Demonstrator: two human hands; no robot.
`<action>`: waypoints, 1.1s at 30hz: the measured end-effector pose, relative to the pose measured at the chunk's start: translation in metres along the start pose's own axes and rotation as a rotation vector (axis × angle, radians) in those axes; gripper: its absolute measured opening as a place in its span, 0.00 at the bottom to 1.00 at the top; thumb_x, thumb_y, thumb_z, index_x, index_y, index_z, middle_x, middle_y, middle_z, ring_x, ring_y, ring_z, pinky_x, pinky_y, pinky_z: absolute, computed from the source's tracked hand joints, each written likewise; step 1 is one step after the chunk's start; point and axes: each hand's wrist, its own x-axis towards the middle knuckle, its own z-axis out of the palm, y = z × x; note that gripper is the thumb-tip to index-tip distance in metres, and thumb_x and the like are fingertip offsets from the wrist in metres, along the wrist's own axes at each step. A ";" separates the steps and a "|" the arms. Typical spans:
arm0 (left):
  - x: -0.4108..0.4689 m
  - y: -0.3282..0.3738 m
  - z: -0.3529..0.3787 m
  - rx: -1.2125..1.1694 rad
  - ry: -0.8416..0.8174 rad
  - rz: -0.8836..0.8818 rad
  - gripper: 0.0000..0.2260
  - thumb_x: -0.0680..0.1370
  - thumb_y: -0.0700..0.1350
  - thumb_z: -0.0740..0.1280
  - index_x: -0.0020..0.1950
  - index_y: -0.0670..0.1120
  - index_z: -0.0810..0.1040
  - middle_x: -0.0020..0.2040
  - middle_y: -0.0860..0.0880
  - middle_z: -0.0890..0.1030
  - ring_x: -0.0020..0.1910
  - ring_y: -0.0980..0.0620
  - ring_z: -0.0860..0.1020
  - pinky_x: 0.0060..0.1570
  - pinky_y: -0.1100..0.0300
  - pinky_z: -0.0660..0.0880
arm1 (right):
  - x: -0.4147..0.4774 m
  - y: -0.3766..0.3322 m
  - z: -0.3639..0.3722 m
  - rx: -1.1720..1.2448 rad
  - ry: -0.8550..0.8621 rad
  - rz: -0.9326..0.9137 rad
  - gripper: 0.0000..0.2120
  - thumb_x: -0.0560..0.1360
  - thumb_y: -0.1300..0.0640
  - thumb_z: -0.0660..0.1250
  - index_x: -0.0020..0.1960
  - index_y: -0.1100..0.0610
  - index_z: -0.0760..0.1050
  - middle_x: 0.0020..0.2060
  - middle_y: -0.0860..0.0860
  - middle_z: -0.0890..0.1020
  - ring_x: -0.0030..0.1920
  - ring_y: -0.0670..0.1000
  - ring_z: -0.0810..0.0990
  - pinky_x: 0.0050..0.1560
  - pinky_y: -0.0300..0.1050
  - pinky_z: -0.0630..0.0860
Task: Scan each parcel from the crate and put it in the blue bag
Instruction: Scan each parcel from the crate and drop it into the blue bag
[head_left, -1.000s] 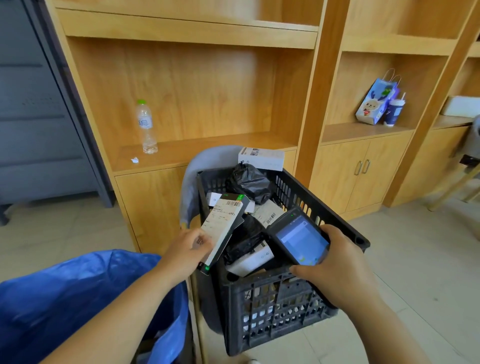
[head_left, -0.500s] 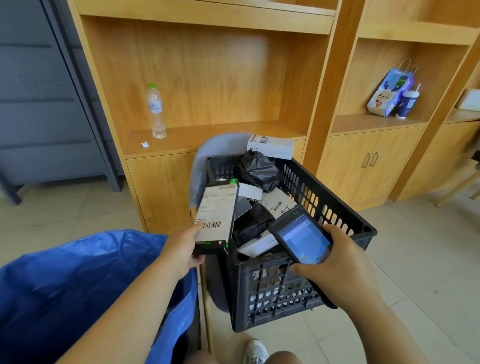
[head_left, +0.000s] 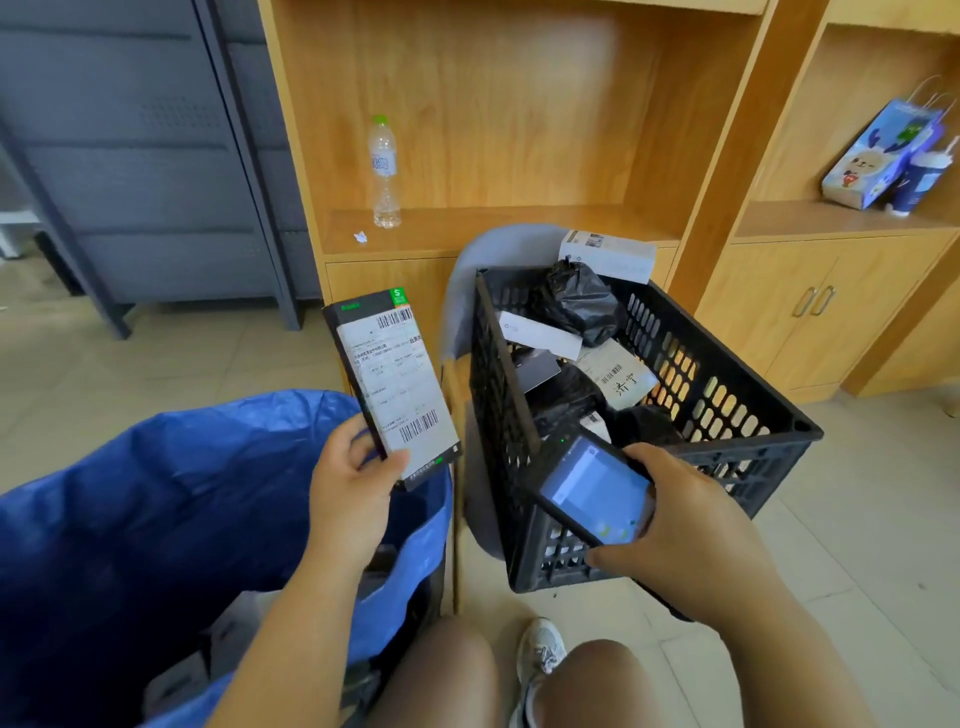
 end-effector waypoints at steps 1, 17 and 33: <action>-0.003 -0.001 -0.004 0.015 0.017 0.021 0.20 0.74 0.32 0.69 0.55 0.57 0.76 0.52 0.55 0.84 0.54 0.55 0.82 0.52 0.54 0.79 | -0.002 -0.004 0.001 -0.015 -0.021 -0.024 0.38 0.56 0.40 0.76 0.62 0.45 0.65 0.44 0.41 0.70 0.43 0.47 0.70 0.36 0.41 0.70; -0.019 -0.009 -0.037 0.075 0.102 0.068 0.21 0.73 0.33 0.71 0.57 0.55 0.76 0.52 0.56 0.84 0.51 0.63 0.81 0.41 0.70 0.78 | -0.003 -0.037 0.016 -0.089 -0.063 -0.115 0.43 0.55 0.41 0.76 0.66 0.47 0.65 0.44 0.40 0.67 0.43 0.46 0.68 0.38 0.41 0.66; 0.014 -0.065 -0.205 0.615 0.332 -0.502 0.09 0.73 0.45 0.68 0.36 0.41 0.77 0.30 0.47 0.75 0.28 0.47 0.71 0.31 0.58 0.67 | 0.035 -0.124 0.116 -0.121 -0.276 -0.301 0.42 0.57 0.42 0.75 0.67 0.49 0.64 0.56 0.46 0.76 0.54 0.53 0.76 0.46 0.46 0.72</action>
